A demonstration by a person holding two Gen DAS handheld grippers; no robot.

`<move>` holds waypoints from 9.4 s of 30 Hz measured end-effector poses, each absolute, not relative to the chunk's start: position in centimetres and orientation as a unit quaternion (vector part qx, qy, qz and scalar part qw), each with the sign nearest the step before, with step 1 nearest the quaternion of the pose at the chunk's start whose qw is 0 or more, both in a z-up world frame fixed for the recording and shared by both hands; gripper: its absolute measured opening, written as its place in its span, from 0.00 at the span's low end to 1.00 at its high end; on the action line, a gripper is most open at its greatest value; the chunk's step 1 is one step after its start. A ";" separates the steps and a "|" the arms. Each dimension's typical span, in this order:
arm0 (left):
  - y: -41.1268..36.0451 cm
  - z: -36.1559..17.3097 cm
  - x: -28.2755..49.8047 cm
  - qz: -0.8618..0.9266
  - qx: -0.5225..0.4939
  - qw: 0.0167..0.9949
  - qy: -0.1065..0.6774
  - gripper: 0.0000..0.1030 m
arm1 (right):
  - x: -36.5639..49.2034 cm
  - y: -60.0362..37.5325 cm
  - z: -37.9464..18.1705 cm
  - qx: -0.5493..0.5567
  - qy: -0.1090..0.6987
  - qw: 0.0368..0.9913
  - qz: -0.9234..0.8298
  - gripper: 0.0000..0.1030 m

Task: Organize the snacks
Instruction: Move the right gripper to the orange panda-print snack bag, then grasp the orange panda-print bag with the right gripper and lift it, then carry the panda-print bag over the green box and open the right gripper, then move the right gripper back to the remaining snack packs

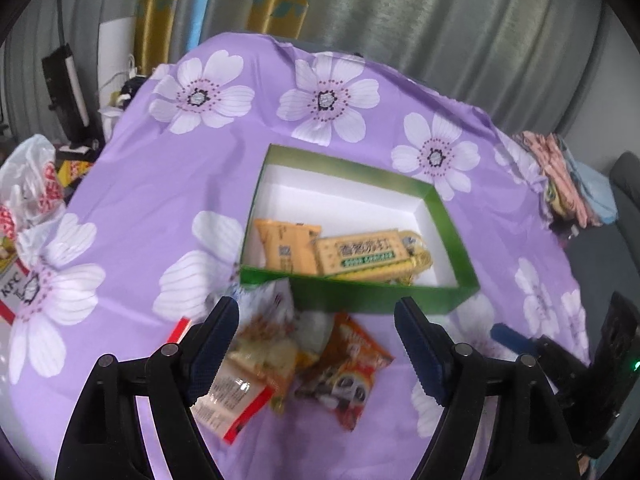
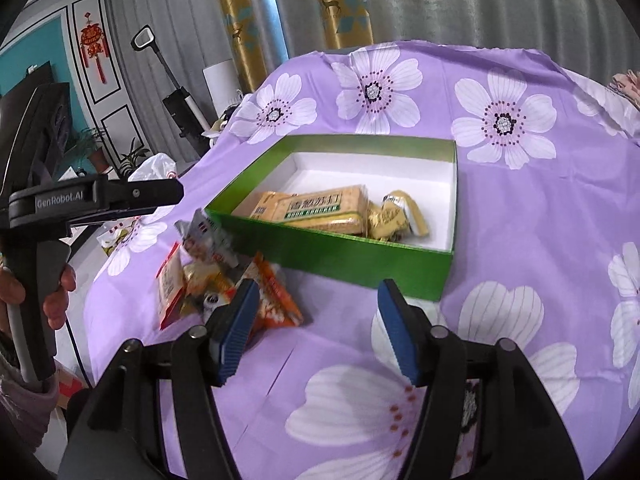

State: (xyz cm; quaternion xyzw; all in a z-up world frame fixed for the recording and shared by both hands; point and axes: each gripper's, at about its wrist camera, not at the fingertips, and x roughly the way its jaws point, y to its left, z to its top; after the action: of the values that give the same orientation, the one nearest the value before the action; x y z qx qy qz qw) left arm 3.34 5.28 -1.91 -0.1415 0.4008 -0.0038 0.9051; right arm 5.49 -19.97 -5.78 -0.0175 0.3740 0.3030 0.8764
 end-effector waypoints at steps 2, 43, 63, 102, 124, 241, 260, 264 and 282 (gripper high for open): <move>4.9 -1.9 2.5 0.003 -0.125 0.908 0.400 0.78 | 4.8 -20.0 -5.8 -0.015 0.377 0.874 0.306 0.61; 3.3 -6.5 -0.8 -0.077 -0.095 0.902 0.413 0.78 | 2.2 -13.9 -11.5 -0.016 0.453 0.811 0.369 0.61; 0.4 -9.7 5.0 -0.150 -0.075 0.853 0.494 0.78 | 3.7 -12.7 -13.0 0.012 0.459 0.799 0.388 0.63; -1.3 -6.6 2.2 -0.174 -0.090 0.865 0.463 0.47 | 2.2 -14.5 -8.6 -0.050 0.413 0.838 0.353 0.37; -4.8 -0.8 -1.8 -0.166 -0.036 0.898 0.407 0.47 | -1.6 -17.9 -3.5 -0.032 0.341 0.869 0.358 0.37; -0.7 3.3 -1.3 -0.081 -0.037 0.936 0.339 0.94 | 0.0 -17.6 -0.3 0.008 0.322 0.889 0.324 0.84; 2.6 0.9 -3.3 -0.056 -0.067 0.929 0.361 0.94 | -1.6 -14.6 -1.7 -0.012 0.346 0.873 0.344 0.84; 4.1 0.0 -2.9 -0.052 -0.085 0.924 0.370 0.94 | -1.2 -13.7 -2.8 -0.009 0.358 0.867 0.347 0.84; 14.0 -6.9 -2.0 -0.013 -0.172 0.899 0.402 0.94 | 0.3 -8.1 -9.9 -0.030 0.440 0.810 0.386 0.84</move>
State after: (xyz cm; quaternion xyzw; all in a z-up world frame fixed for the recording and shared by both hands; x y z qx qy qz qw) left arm -1.97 13.95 -6.89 -0.1715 0.4017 -0.0131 0.8995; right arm 0.26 -8.05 -9.93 -0.0299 0.4400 0.3864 0.8101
